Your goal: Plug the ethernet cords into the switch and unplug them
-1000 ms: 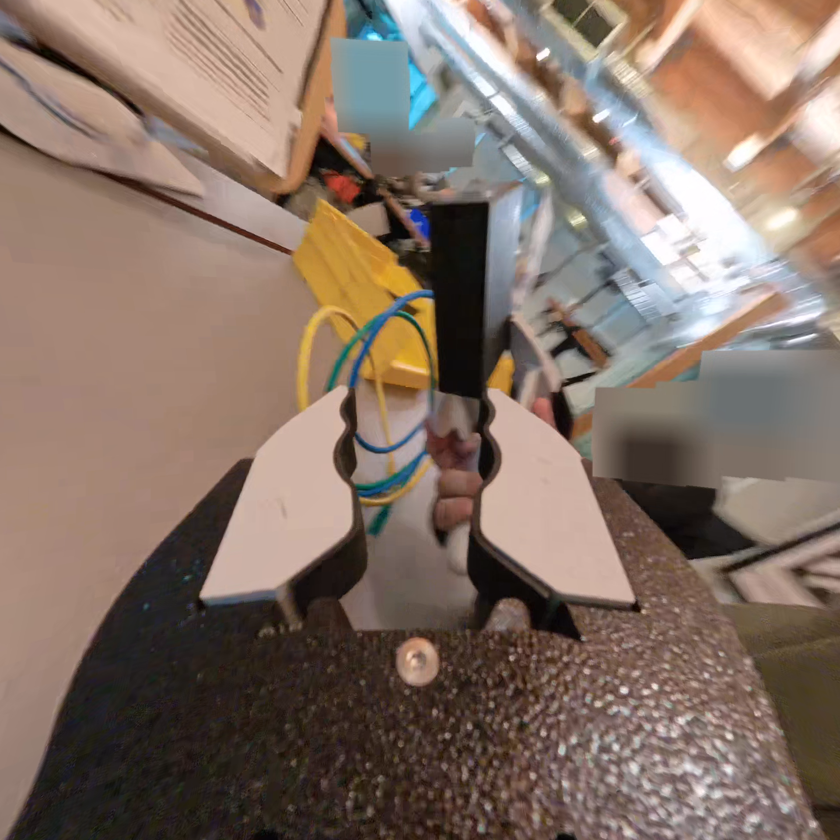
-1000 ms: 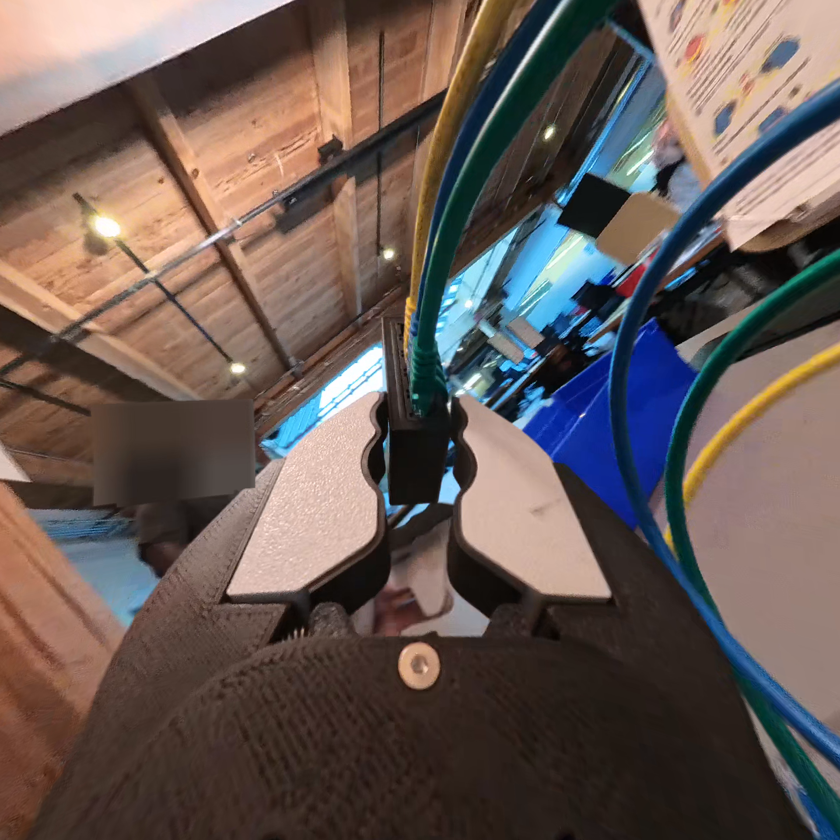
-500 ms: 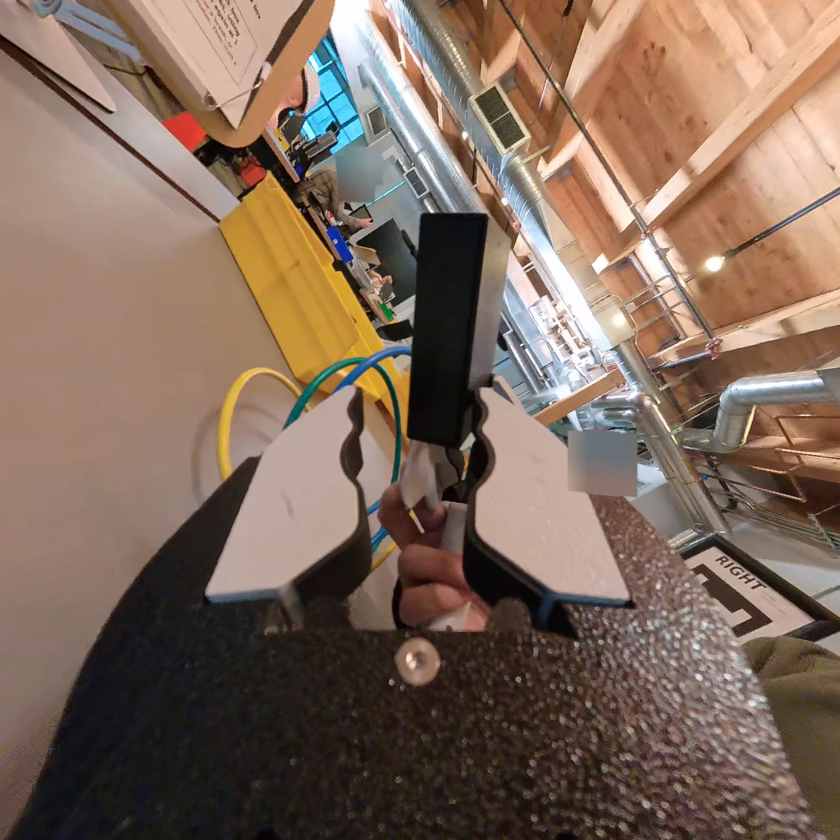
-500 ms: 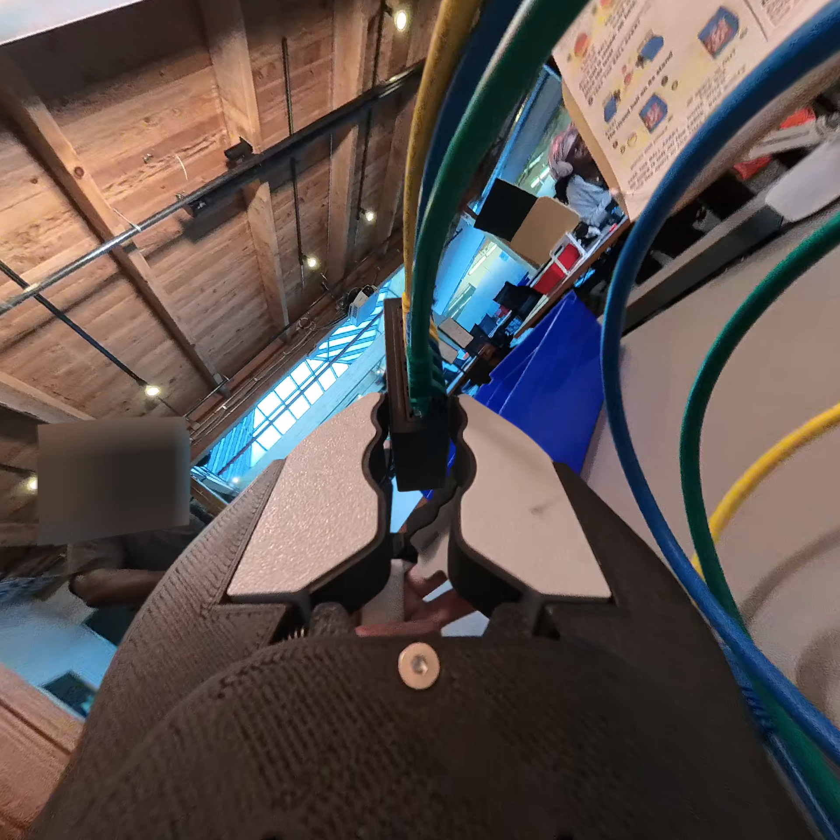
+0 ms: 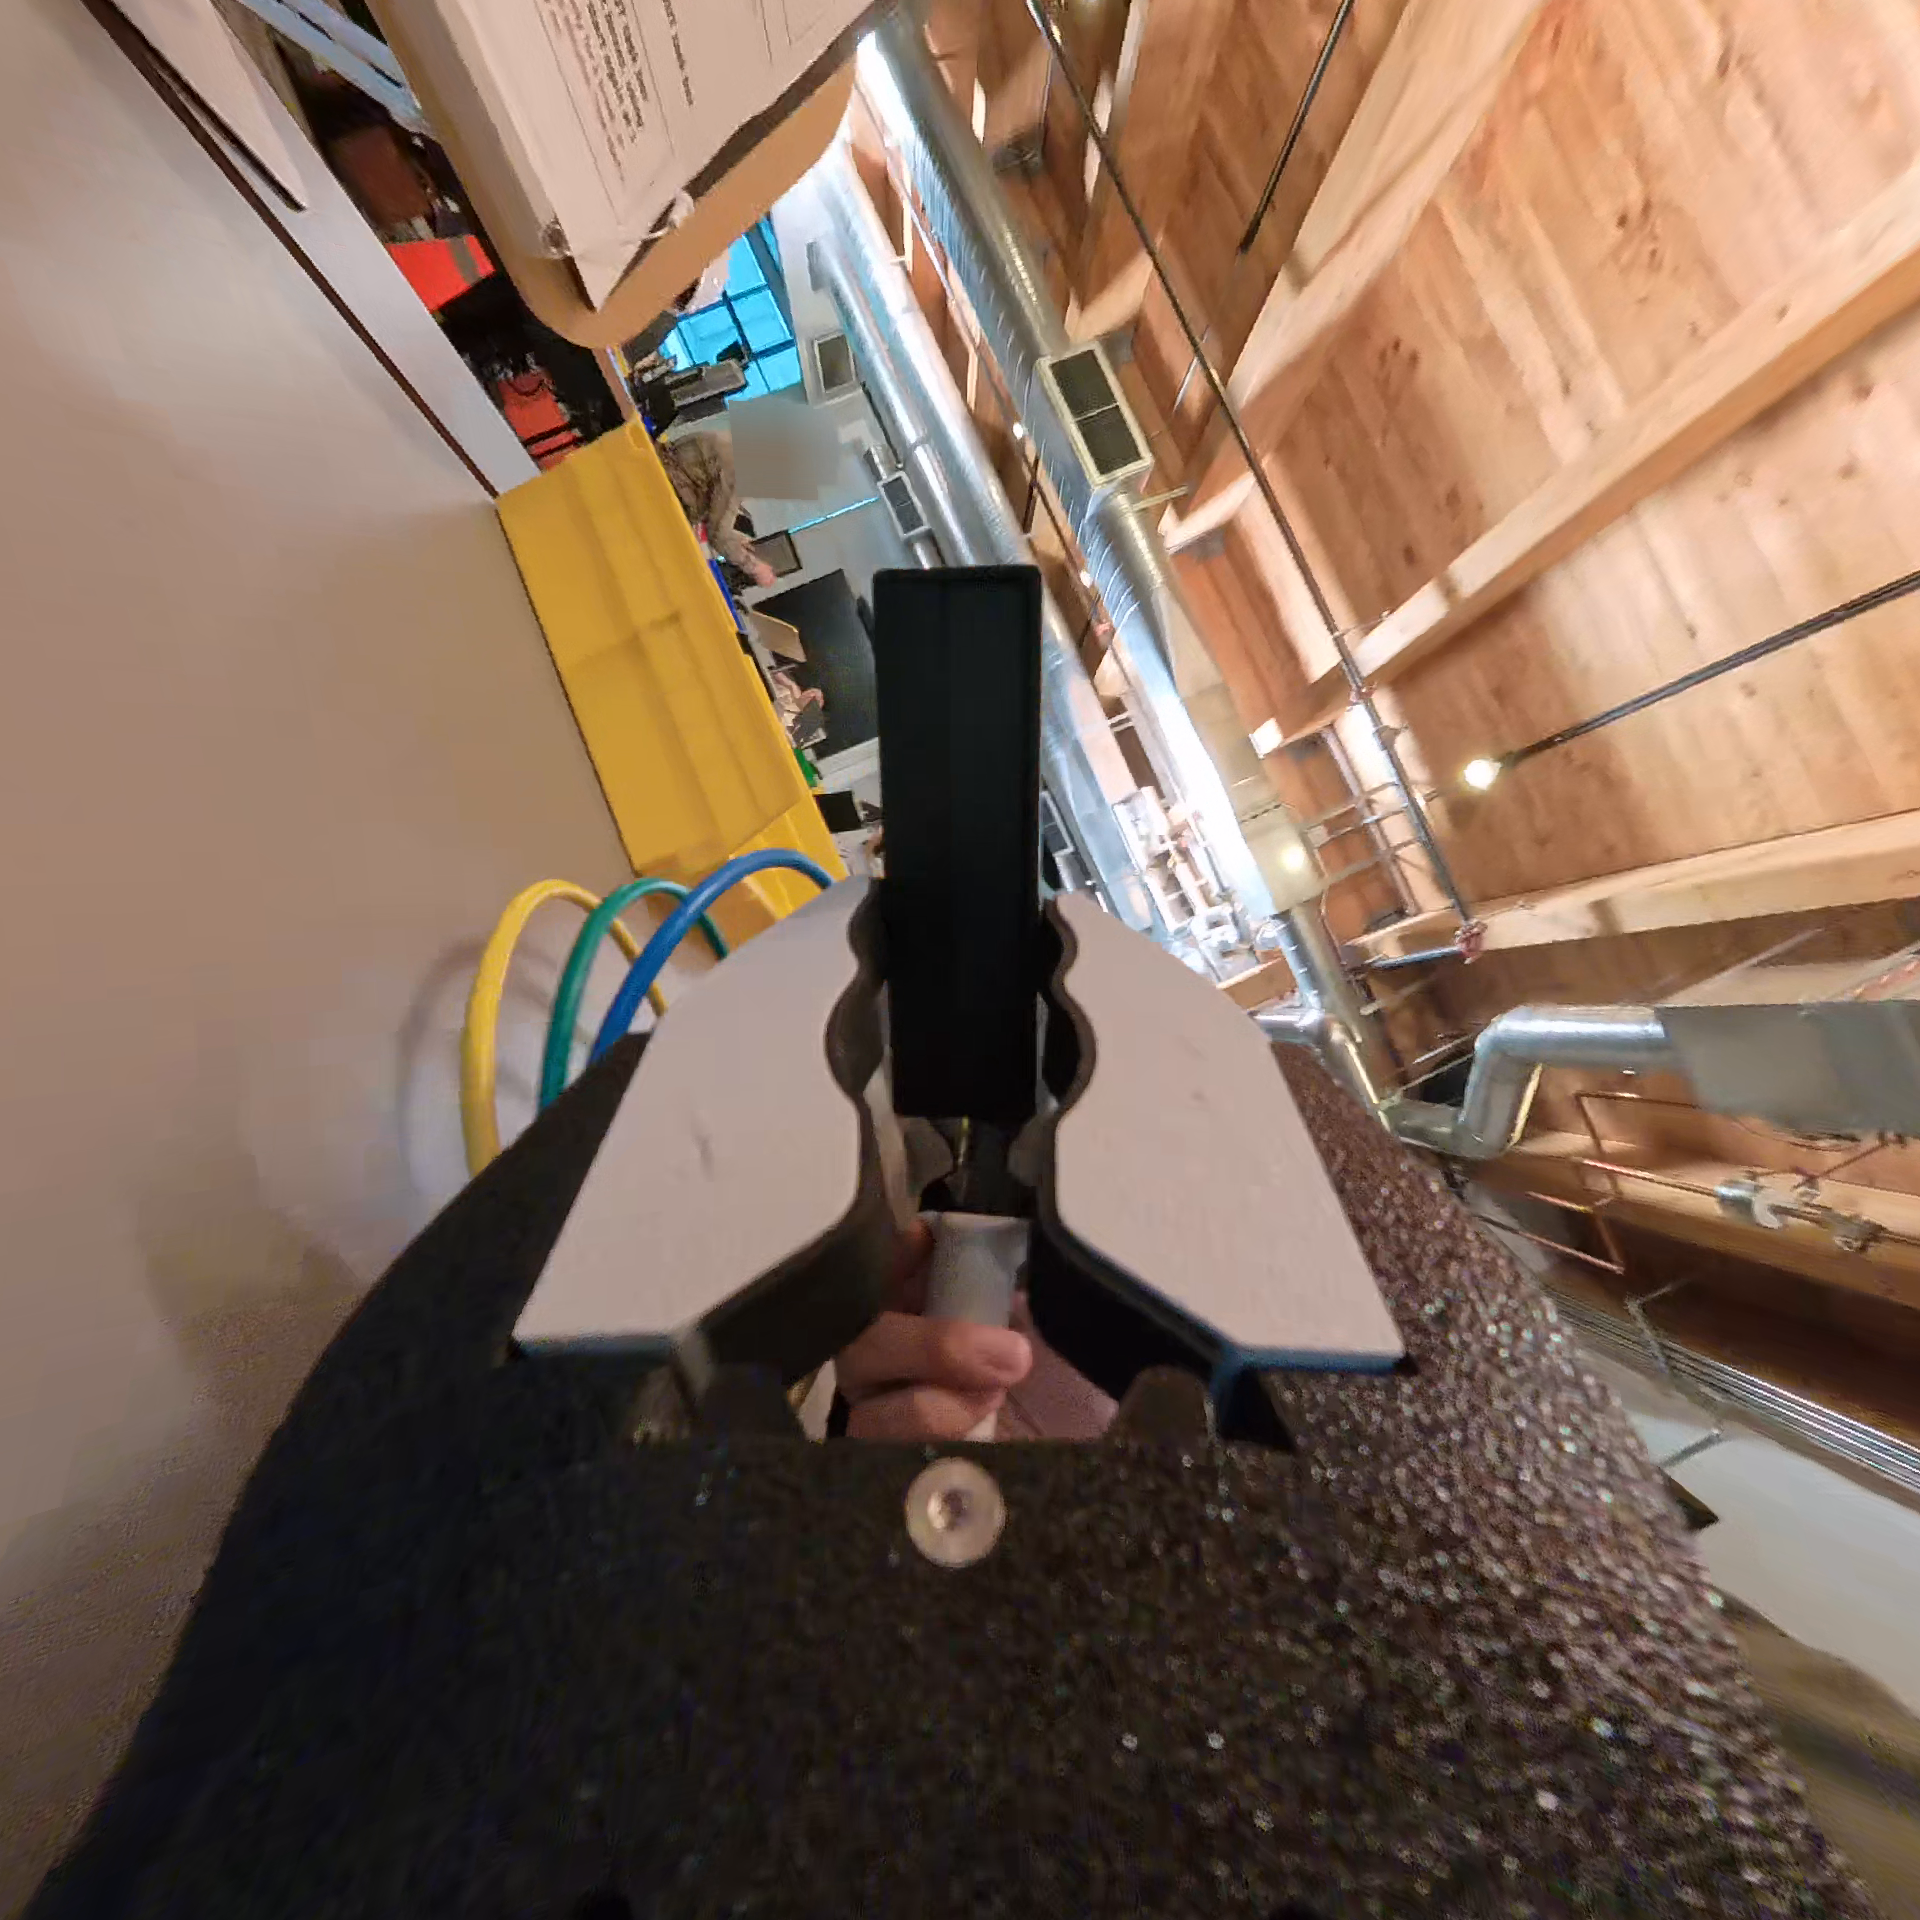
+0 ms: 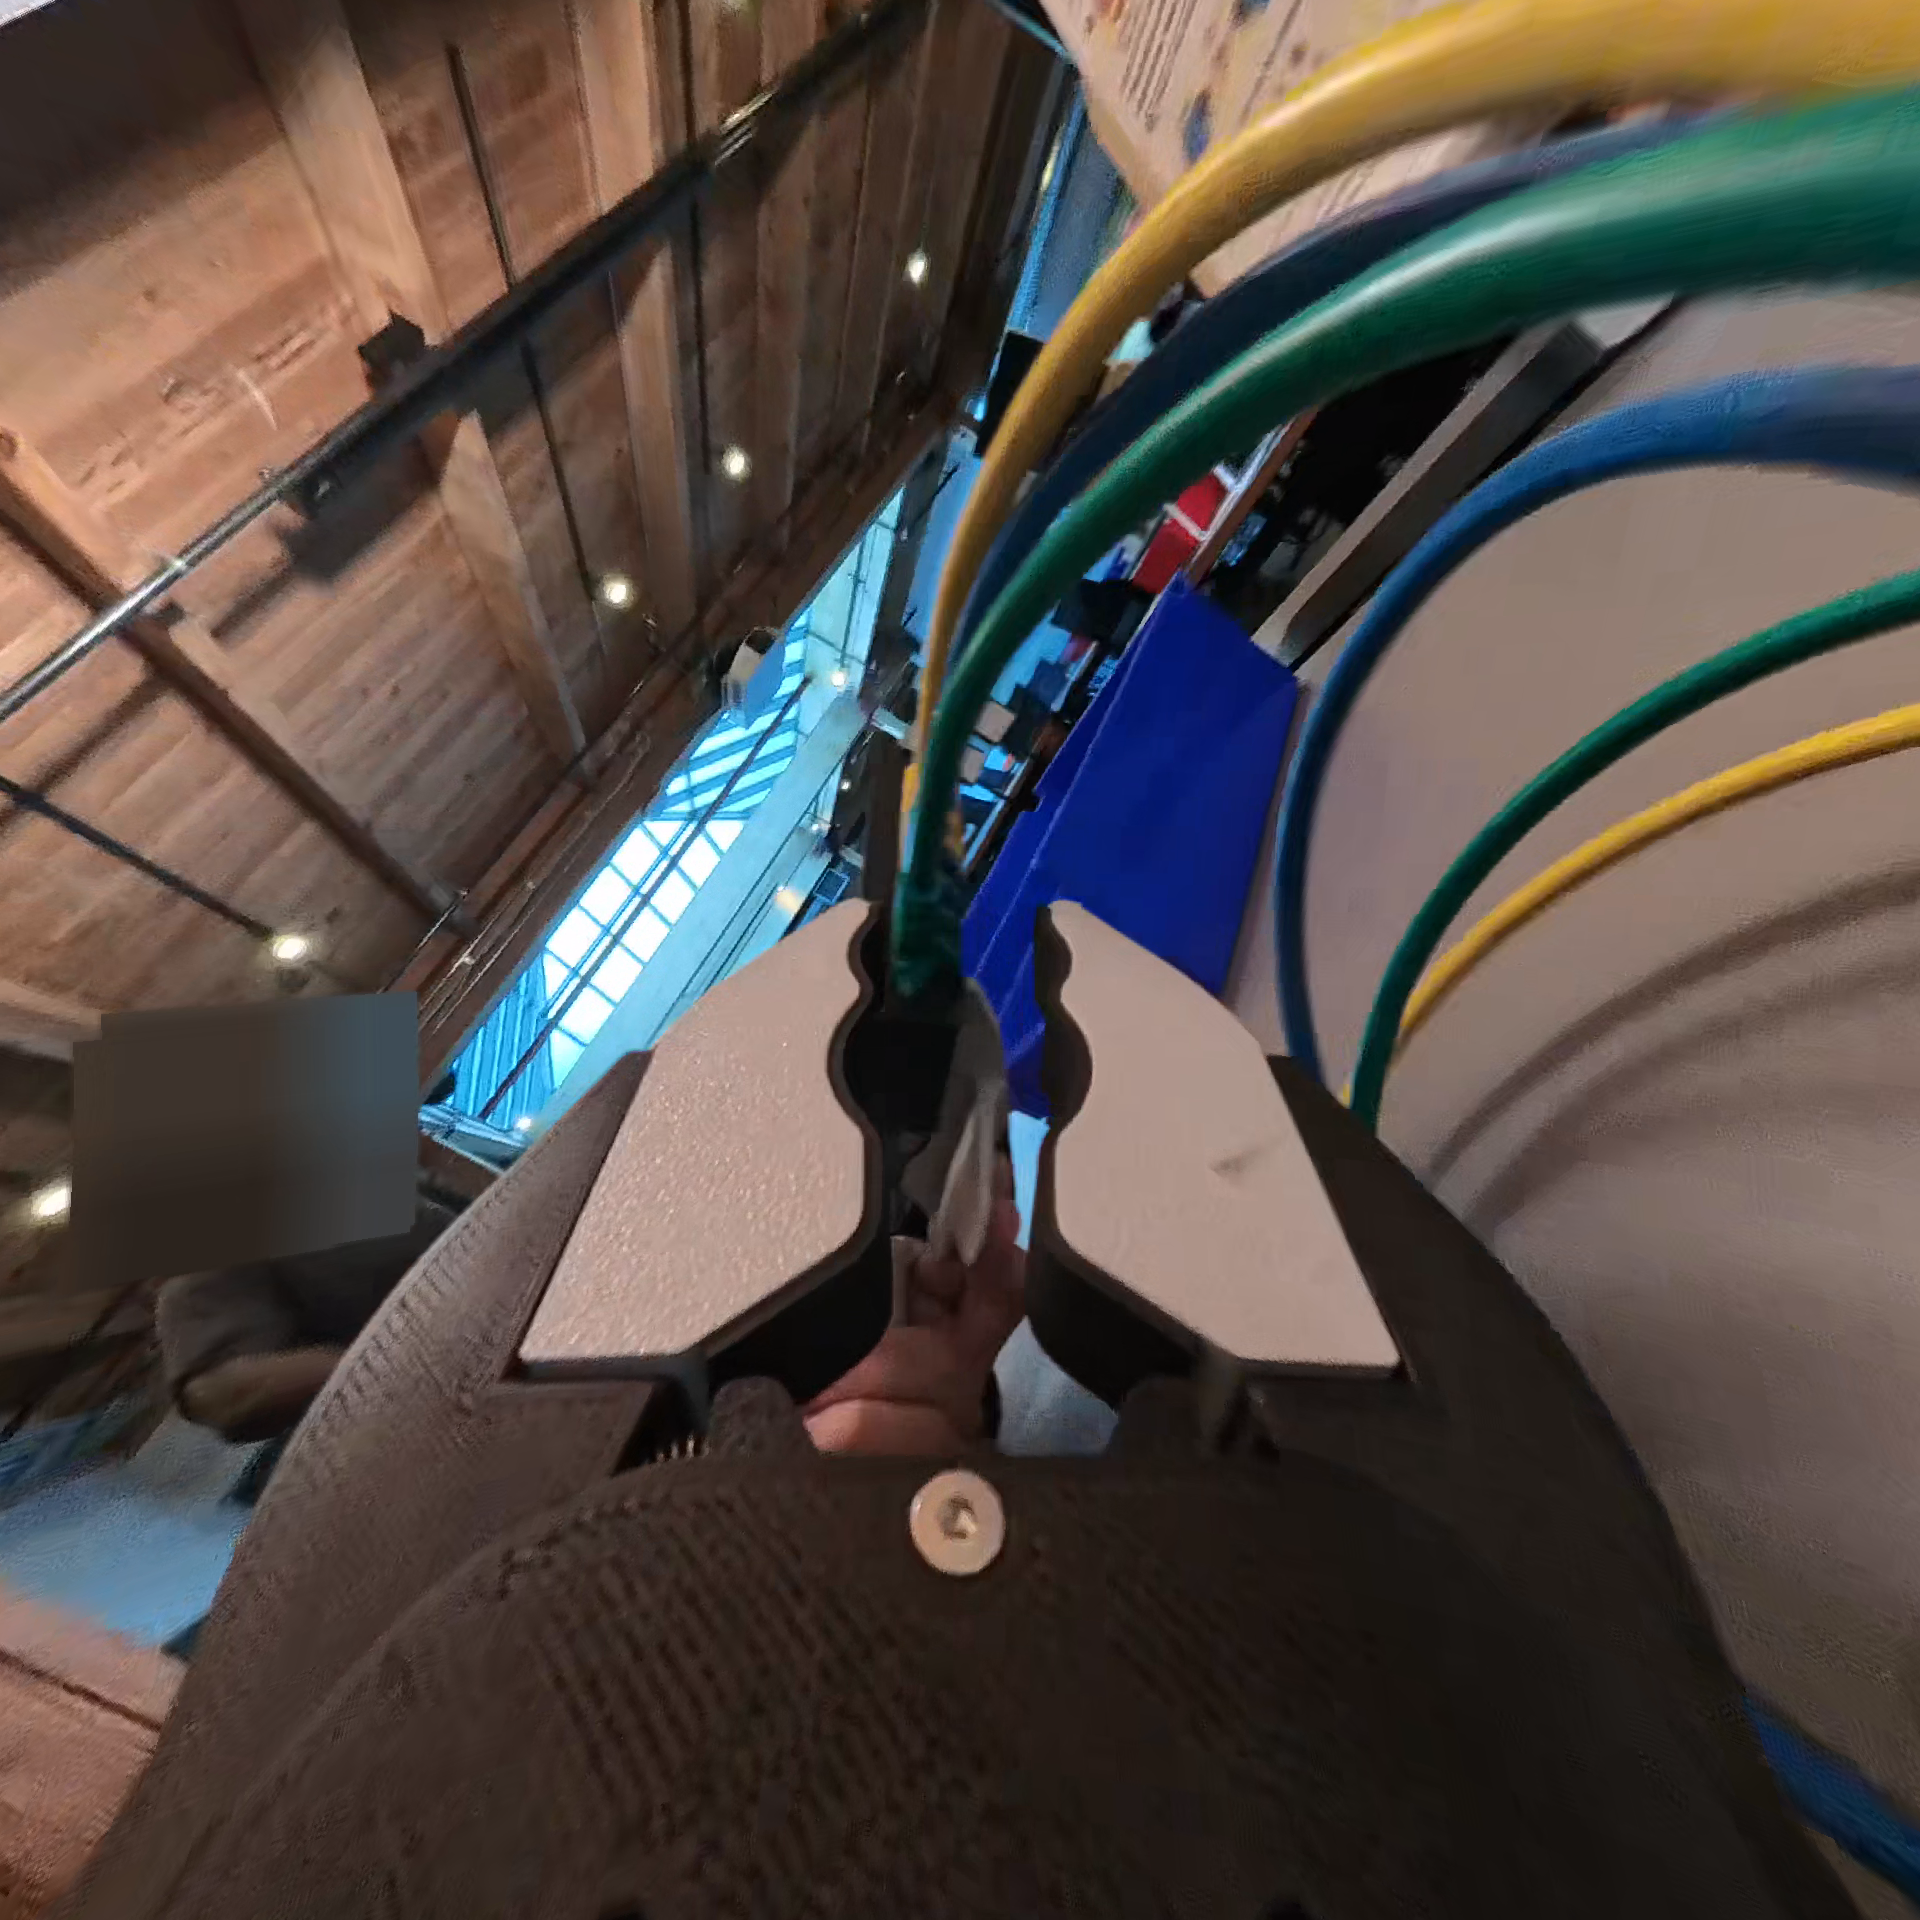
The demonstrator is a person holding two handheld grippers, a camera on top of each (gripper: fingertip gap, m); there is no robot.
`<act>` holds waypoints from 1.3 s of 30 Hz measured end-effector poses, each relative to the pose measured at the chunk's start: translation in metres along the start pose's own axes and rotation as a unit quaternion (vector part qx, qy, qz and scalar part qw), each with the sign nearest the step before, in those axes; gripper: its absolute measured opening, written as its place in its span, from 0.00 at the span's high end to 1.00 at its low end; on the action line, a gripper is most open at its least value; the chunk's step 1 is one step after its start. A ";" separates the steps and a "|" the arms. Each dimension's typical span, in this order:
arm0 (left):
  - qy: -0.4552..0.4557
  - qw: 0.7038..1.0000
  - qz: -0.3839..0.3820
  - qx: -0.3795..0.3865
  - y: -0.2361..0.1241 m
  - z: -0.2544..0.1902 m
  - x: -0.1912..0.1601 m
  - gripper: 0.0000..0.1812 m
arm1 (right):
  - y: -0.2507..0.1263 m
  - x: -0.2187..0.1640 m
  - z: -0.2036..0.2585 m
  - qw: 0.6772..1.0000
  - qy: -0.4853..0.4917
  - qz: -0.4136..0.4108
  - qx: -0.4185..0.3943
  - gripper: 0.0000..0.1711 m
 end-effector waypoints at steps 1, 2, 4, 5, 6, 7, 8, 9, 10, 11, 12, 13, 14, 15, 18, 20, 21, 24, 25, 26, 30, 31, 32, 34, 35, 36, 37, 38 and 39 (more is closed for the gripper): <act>-0.004 1.000 0.000 -0.004 0.000 0.000 0.000 0.85 | -0.002 0.001 -0.002 1.000 0.000 0.003 0.001 0.85; -0.002 1.000 0.004 -0.002 0.000 -0.001 0.000 0.85 | -0.002 0.000 -0.002 1.000 0.004 0.005 0.012 0.85; 0.002 1.000 0.008 0.006 0.002 0.000 -0.001 0.85 | -0.001 -0.001 -0.002 1.000 0.008 0.007 0.015 0.86; 0.001 1.000 0.010 0.006 0.003 0.000 -0.003 0.85 | 0.000 -0.003 -0.003 1.000 0.000 0.012 0.011 0.86; -0.002 1.000 0.008 0.008 0.003 0.000 -0.004 0.85 | 0.000 -0.004 -0.003 1.000 -0.005 0.014 0.007 0.85; -0.002 1.000 0.008 0.009 0.004 0.001 -0.004 0.85 | 0.000 -0.005 -0.004 1.000 -0.002 0.015 0.004 0.84; -0.003 1.000 0.009 0.008 0.005 0.000 -0.006 0.85 | 0.000 -0.007 -0.004 1.000 0.003 0.014 0.006 0.85; -0.005 1.000 0.007 0.009 0.006 0.000 -0.007 0.85 | 0.000 -0.008 -0.004 1.000 0.010 0.014 0.010 0.86; -0.005 1.000 0.006 0.010 0.007 0.000 -0.008 0.85 | 0.000 -0.009 -0.005 1.000 0.019 0.014 0.011 0.85; -0.002 1.000 0.007 0.012 0.008 0.000 -0.009 0.85 | 0.000 -0.011 -0.006 0.999 0.030 0.014 0.013 0.85; -0.002 1.000 0.008 0.015 0.009 0.000 -0.010 0.85 | -0.001 -0.011 -0.007 0.999 0.036 0.010 0.019 0.88; -0.004 1.000 0.007 0.017 0.010 0.001 -0.011 0.85 | -0.002 -0.011 -0.007 0.999 0.039 0.005 0.023 0.89; -0.004 1.000 0.007 0.019 0.011 0.002 -0.012 0.85 | -0.002 -0.011 -0.008 0.999 0.046 0.003 0.023 0.90; -0.005 1.000 0.004 0.023 0.011 0.003 -0.013 0.85 | -0.002 -0.012 -0.009 0.998 0.056 0.002 0.023 0.91; -0.005 1.000 -0.005 0.028 0.012 0.004 -0.015 0.85 | -0.002 -0.012 -0.010 0.998 0.063 -0.003 0.021 0.92; 0.002 0.999 -0.007 0.033 0.012 0.004 -0.015 0.85 | -0.002 -0.012 -0.011 0.998 0.060 0.002 0.021 0.92; 0.012 0.999 -0.007 0.037 0.012 0.004 -0.016 0.85 | -0.002 -0.012 -0.012 0.998 0.062 0.002 0.019 0.92; 0.033 0.998 -0.014 0.051 0.013 0.003 -0.016 0.85 | -0.001 -0.012 -0.015 0.998 0.059 0.010 0.019 0.92; 0.037 0.998 -0.016 0.055 0.013 0.004 -0.016 0.85 | -0.001 -0.011 -0.016 0.998 0.062 0.018 0.016 0.92; 0.041 0.997 -0.016 0.056 0.014 0.005 -0.017 0.85 | -0.001 -0.010 -0.018 0.998 0.060 0.026 0.014 0.92; 0.038 0.998 0.020 0.043 0.012 0.008 -0.017 0.82 | -0.002 -0.005 -0.022 0.997 0.043 0.060 0.009 0.92; 0.042 0.998 0.029 0.047 0.011 0.008 -0.016 0.83 | -0.002 -0.004 -0.022 0.997 0.039 0.069 0.010 0.92; 0.050 0.996 0.039 0.056 0.011 0.010 -0.017 0.84 | -0.002 -0.004 -0.023 0.996 0.034 0.077 0.009 0.92; 0.064 0.994 0.055 0.070 0.010 0.011 -0.017 0.84 | -0.001 -0.002 -0.022 0.995 0.012 0.094 0.011 0.92; 0.063 0.994 0.059 0.069 0.009 0.010 -0.017 0.84 | -0.001 -0.001 -0.022 0.994 0.002 0.106 0.013 0.92; 0.060 0.994 0.065 0.069 0.008 0.010 -0.017 0.84 | -0.001 0.000 -0.021 0.993 -0.005 0.116 0.013 0.92; 0.056 0.994 0.070 0.067 0.007 0.010 -0.017 0.84 | -0.001 0.001 -0.020 0.992 -0.010 0.125 0.015 0.92; 0.050 0.994 0.074 0.063 0.007 0.011 -0.017 0.84 | -0.002 0.002 -0.020 0.991 -0.012 0.131 0.017 0.92; 0.045 0.994 0.077 0.060 0.007 0.011 -0.018 0.84 | -0.002 0.002 -0.019 0.991 -0.016 0.135 0.018 0.92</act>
Point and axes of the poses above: each gripper's, where its closed fingertips meet, y out along the fingers, x out of its top, z = x × y across the jaws, the point moved 7 cm from there along -y, back along the fingers, and after that the axes turned 1 degree about -x, right-handed, at the moved point
